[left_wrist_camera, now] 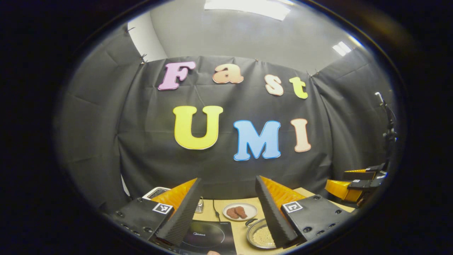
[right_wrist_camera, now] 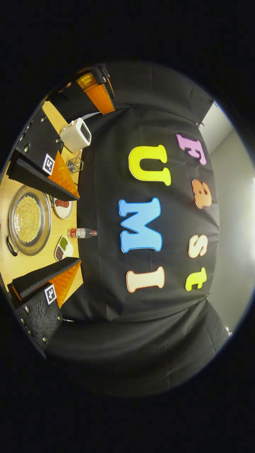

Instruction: First push the handle of the pot to place it horizontally, then grasp the pot with both hands and set it on the induction cooktop.

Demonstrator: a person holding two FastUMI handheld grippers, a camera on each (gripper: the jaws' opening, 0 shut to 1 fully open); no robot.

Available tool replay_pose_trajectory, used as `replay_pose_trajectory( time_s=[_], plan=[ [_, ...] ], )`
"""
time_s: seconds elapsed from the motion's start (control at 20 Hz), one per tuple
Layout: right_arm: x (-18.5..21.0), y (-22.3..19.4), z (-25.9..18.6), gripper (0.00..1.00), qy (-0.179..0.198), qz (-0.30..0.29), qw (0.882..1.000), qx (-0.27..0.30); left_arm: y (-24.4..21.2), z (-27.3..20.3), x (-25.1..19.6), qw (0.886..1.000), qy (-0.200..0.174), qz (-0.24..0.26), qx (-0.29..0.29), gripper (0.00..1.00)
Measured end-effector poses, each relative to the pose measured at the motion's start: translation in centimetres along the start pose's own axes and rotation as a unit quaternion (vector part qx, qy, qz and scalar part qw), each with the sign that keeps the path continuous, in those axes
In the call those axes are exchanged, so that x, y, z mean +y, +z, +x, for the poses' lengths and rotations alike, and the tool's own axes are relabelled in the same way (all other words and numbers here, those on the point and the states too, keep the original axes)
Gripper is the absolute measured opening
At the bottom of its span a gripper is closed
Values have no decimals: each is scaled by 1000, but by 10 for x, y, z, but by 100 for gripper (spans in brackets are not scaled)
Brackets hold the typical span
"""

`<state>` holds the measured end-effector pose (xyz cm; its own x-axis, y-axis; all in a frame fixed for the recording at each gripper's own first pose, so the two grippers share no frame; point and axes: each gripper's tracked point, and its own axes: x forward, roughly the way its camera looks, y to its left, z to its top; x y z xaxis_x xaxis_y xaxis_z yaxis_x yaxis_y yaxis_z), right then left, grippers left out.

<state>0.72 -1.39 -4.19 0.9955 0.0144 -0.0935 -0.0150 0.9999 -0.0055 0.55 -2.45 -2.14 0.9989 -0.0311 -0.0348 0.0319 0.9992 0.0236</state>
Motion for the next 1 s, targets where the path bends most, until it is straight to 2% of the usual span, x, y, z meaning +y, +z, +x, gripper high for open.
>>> replay_pose_trajectory(
  time_s=[0.4, 0.45, 0.55, 0.6, 0.65, 0.7, 0.75, 0.8, 0.85, 0.9, 0.95, 1.0],
  plan=[
    [-4, -73, 1, 96, 16, -1, 996, 82, -15, 3, -13, 1000, -4, -5, 19, 97],
    [-2, -86, 0, 92, 21, 1, 995, 100, -19, 4, -14, 1000, -4, -1, 22, 97],
    [-2, -113, -2, 81, 24, 0, 990, 137, -21, 4, -18, 1000, -2, 7, 27, 97],
    [-5, -124, -2, 72, 21, -2, 988, 153, -22, 4, -20, 1000, -2, 9, 28, 95],
    [-4, -134, -3, 53, 25, -2, 985, 168, -24, 4, -21, 1000, -2, 9, 29, 95],
    [0, -147, -3, 47, 35, 1, 982, 187, -24, 6, -23, 999, -2, 9, 31, 95],
    [5, -158, -6, 45, 48, 1, 978, 205, -27, 6, -25, 999, -3, 8, 34, 95],
    [0, -176, 1, 45, 42, -6, 974, 222, -29, 8, -27, 999, -3, 8, 37, 95],
    [-1, -179, -4, 5, 46, -5, 971, 237, -31, 9, -28, 999, -3, 8, 41, 95],
    [-2, -187, -12, 6, 47, -8, 966, 255, -33, 10, -29, 999, -3, 9, 45, 95],
    [-6, -188, -18, 1, 40, -9, 961, 274, -37, 9, -30, 999, -2, 10, 47, 95],
    [-8, -198, -21, 2, 44, -3, 956, 290, -38, 9, -31, 999, -1, 12, 49, 95]
  ],
)
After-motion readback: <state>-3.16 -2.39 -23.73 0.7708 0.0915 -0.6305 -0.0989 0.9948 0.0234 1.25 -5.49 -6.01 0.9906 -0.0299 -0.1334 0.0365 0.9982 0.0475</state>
